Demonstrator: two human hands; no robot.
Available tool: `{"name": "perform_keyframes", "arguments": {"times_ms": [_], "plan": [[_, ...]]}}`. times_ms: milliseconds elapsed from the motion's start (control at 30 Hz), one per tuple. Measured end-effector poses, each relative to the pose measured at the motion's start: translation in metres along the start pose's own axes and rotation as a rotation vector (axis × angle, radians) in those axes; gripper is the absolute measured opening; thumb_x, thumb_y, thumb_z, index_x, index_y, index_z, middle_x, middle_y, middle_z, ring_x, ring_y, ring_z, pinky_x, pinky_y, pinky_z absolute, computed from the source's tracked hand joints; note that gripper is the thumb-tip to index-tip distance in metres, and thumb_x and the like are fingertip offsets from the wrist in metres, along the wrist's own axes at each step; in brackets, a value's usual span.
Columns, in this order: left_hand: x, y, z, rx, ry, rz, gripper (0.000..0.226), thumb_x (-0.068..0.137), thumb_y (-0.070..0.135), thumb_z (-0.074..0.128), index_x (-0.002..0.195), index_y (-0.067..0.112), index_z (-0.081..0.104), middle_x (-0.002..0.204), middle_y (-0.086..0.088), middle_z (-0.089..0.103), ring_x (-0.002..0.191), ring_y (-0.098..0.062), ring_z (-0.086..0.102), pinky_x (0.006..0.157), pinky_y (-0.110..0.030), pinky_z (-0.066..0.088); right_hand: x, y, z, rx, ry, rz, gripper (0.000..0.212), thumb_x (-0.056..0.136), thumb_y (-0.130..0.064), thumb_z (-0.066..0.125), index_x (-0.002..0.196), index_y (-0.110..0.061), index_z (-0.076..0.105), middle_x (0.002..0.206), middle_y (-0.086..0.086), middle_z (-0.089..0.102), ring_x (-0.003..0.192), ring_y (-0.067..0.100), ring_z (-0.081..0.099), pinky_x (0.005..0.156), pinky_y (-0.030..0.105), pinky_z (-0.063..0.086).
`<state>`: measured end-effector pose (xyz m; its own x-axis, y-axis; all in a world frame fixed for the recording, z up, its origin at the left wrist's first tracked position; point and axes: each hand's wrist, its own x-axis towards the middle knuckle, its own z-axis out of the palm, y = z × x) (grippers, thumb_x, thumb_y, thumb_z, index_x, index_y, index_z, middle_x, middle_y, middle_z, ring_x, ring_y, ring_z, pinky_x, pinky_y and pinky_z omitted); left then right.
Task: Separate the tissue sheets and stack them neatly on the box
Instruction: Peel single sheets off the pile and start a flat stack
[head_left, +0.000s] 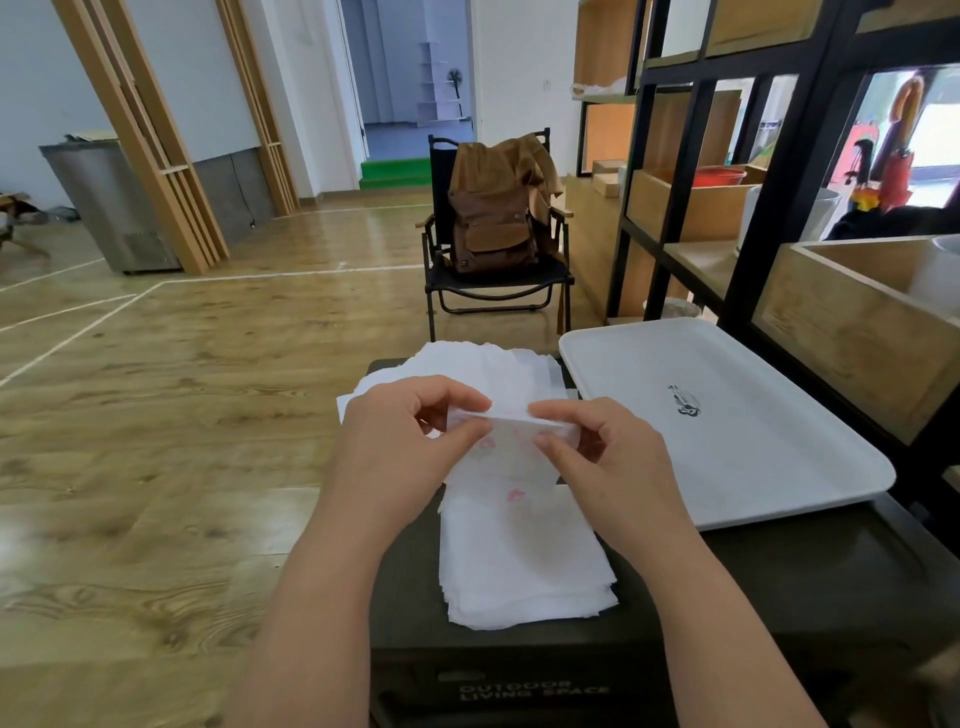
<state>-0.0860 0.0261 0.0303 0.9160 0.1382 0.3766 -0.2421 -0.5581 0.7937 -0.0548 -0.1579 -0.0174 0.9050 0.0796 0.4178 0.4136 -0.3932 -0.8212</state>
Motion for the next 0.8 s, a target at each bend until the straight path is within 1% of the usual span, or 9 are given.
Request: {"name": "perform_keyframes", "arguments": {"times_ms": [133, 167, 233, 300, 367, 500, 633, 700, 800], "plan": [[0.0, -0.003, -0.001, 0.093, 0.061, 0.011, 0.014, 0.076, 0.031, 0.081, 0.074, 0.041, 0.072, 0.09, 0.019, 0.059, 0.084, 0.002, 0.051, 0.068, -0.009, 0.037, 0.001, -0.001, 0.0, -0.086, 0.064, -0.09, 0.012, 0.089, -0.033, 0.066, 0.093, -0.045, 0.066, 0.09, -0.022, 0.054, 0.09, -0.007, 0.051, 0.067, 0.009, 0.047], [0.001, -0.003, -0.002, 0.088, 0.059, 0.016, 0.013, 0.077, 0.032, 0.08, 0.075, 0.041, 0.071, 0.096, 0.02, 0.056, 0.09, 0.004, 0.051, 0.071, -0.009, 0.037, 0.001, -0.001, 0.001, -0.065, 0.084, -0.085, 0.009, 0.088, -0.034, 0.067, 0.09, -0.043, 0.066, 0.092, -0.022, 0.052, 0.091, -0.006, 0.052, 0.067, 0.01, 0.048], [0.002, -0.003, -0.003, 0.01, 0.021, 0.022, 0.014, 0.084, 0.028, 0.074, 0.077, 0.039, 0.068, 0.102, 0.022, 0.055, 0.098, 0.007, 0.053, 0.075, -0.008, 0.04, 0.002, -0.004, 0.001, 0.037, 0.094, -0.03, 0.003, 0.088, -0.037, 0.066, 0.085, -0.039, 0.066, 0.099, -0.022, 0.051, 0.097, 0.001, 0.054, 0.071, 0.025, 0.056], [0.001, -0.001, -0.004, -0.091, -0.067, -0.001, 0.016, 0.093, 0.027, 0.062, 0.082, 0.038, 0.061, 0.095, 0.022, 0.062, 0.082, 0.005, 0.059, 0.064, -0.006, 0.04, 0.002, -0.008, 0.001, 0.15, 0.113, -0.003, 0.007, 0.091, -0.038, 0.061, 0.086, -0.034, 0.065, 0.098, -0.022, 0.056, 0.097, 0.003, 0.057, 0.069, 0.03, 0.056], [0.0, 0.001, -0.003, -0.106, -0.148, -0.002, 0.015, 0.098, 0.03, 0.052, 0.085, 0.037, 0.055, 0.078, 0.016, 0.064, 0.056, 0.001, 0.048, 0.051, -0.007, 0.036, 0.001, -0.013, 0.002, 0.243, 0.151, -0.008, 0.014, 0.095, -0.035, 0.055, 0.087, -0.031, 0.065, 0.084, -0.017, 0.062, 0.084, 0.005, 0.06, 0.061, 0.023, 0.053], [0.001, 0.002, 0.003, -0.105, -0.203, -0.11, 0.011, 0.1, 0.032, 0.05, 0.09, 0.036, 0.051, 0.061, 0.009, 0.064, 0.051, -0.003, 0.054, 0.048, -0.013, 0.043, -0.001, -0.017, 0.005, 0.242, 0.215, 0.17, 0.021, 0.097, -0.04, 0.05, 0.083, -0.03, 0.063, 0.071, -0.003, 0.061, 0.06, 0.007, 0.059, 0.044, 0.028, 0.052], [0.001, -0.011, 0.001, 0.11, -0.391, -0.301, 0.005, 0.097, 0.033, 0.057, 0.098, 0.035, 0.052, 0.059, 0.009, 0.068, 0.048, -0.002, 0.061, 0.055, -0.02, 0.045, -0.002, -0.003, 0.0, -0.132, -0.04, 0.347, 0.03, 0.093, -0.036, 0.054, 0.068, -0.019, 0.055, 0.057, -0.006, 0.049, 0.054, 0.008, 0.051, 0.05, 0.024, 0.043], [-0.001, -0.018, 0.003, 0.227, -0.456, -0.369, 0.007, 0.096, 0.033, 0.059, 0.098, 0.035, 0.053, 0.061, 0.008, 0.067, 0.044, 0.001, 0.058, 0.051, -0.018, 0.043, -0.004, 0.004, 0.001, -0.357, -0.216, 0.394, 0.03, 0.091, -0.036, 0.055, 0.069, -0.016, 0.053, 0.064, -0.006, 0.049, 0.061, 0.012, 0.048, 0.054, 0.024, 0.036], [-0.002, -0.026, 0.007, 0.343, -0.495, -0.437, 0.01, 0.095, 0.032, 0.061, 0.098, 0.034, 0.052, 0.081, 0.006, 0.064, 0.051, -0.001, 0.06, 0.044, -0.013, 0.041, -0.007, 0.007, 0.004, -0.462, -0.318, 0.479, 0.021, 0.091, -0.038, 0.058, 0.077, -0.023, 0.054, 0.077, -0.011, 0.053, 0.067, 0.003, 0.049, 0.054, 0.019, 0.035]]}}
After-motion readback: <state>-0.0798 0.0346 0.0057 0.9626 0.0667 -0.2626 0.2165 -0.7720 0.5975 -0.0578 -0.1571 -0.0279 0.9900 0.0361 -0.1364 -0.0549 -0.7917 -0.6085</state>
